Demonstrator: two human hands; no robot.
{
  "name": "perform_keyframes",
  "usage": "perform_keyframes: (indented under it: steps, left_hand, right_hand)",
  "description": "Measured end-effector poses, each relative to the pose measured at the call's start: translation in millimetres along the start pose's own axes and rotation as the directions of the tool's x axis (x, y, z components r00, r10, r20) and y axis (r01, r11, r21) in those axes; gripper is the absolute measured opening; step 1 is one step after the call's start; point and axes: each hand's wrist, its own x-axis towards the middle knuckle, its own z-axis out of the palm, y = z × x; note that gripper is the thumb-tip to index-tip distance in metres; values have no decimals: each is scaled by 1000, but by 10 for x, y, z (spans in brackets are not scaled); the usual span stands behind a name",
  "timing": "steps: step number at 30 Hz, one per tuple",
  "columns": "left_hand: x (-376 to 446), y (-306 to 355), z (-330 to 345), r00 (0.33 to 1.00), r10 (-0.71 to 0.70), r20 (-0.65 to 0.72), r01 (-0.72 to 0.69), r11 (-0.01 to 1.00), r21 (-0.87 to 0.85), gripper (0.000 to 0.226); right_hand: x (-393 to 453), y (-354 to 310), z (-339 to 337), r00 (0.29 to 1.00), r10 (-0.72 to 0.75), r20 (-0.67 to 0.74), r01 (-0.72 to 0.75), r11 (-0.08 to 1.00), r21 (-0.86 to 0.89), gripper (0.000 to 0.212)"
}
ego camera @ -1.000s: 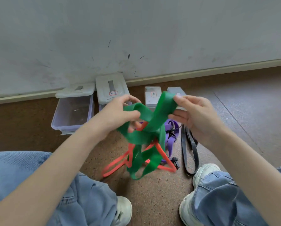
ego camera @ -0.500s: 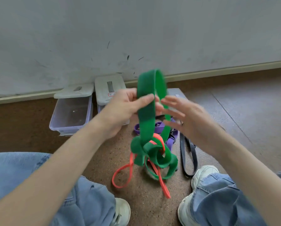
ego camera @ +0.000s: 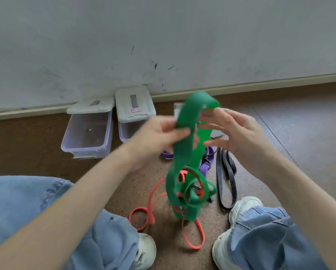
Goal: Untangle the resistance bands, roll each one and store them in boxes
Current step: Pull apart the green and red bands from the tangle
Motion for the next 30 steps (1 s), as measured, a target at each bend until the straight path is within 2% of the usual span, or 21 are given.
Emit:
perform_keyframes:
  steps: [1,3,5,7,10,11,12,14,16,17,18,19,21,23,25,27,30]
  left_hand:
    - [26,112,-60,998,47,-30,-50,992,-115,18]
    - [68,199,-119,995,78,-68,-90,975,-201,22]
    - [79,109,-156,1000,-14,-22,10,977,-211,30]
    - [48,-95,-186,981,-148,123,163,978,-129,37]
    - [-74,-430,-51,891,-276,361,196,950,242,30]
    - [-78,-533,26,894,-275,353,172,940,294,28]
    - [-60,-611,102,927,-233,293,133,937,324,26]
    - [14,-645,156,994,-106,40,81,911,405,35]
    - [85,-612,90,979,25,-202,77,873,481,58]
    - [111,-595,65,970,89,-225,36,865,501,73]
    - [125,-582,60,982,109,-155,-20,874,486,86]
    - [138,-582,77,996,90,-27,-70,906,418,93]
    - [120,-590,182,983,30,181,-75,965,252,84]
    - [95,-635,226,971,-25,236,-10,989,148,62]
    - [66,-688,237,979,-56,195,33,992,120,41]
    - [59,-679,197,989,-94,113,85,993,88,27]
    - [98,-511,64,991,-101,-89,106,993,54,21]
  right_hand:
    - [-26,6,-7,993,72,92,-63,993,-100,40]
    - [-92,115,67,946,208,250,-111,930,-351,37]
    - [-117,205,187,952,178,249,-47,888,-457,23]
    - [-85,171,209,993,36,113,7,933,-360,16]
    - [-14,-49,110,997,-71,7,71,997,33,20]
    - [6,-108,81,994,-105,3,104,989,101,20]
    - [26,-158,75,991,-135,-1,134,984,114,18]
    - [39,-194,86,989,-145,-11,145,987,64,17]
    - [10,-157,90,997,-73,-31,74,997,32,19]
    - [-12,-115,86,999,-22,-24,23,999,26,20]
    - [-34,-75,95,999,32,8,-32,999,15,19]
    - [-53,-42,107,996,77,49,-77,997,2,19]
    - [-66,-33,111,991,96,93,-99,995,23,20]
    - [-43,-69,62,997,47,55,-53,992,117,20]
    - [-38,-86,16,999,39,-8,-37,983,181,21]
    - [-37,-57,-16,996,73,-46,-64,983,171,23]
    - [4,-65,-36,986,146,-76,-135,982,135,28]
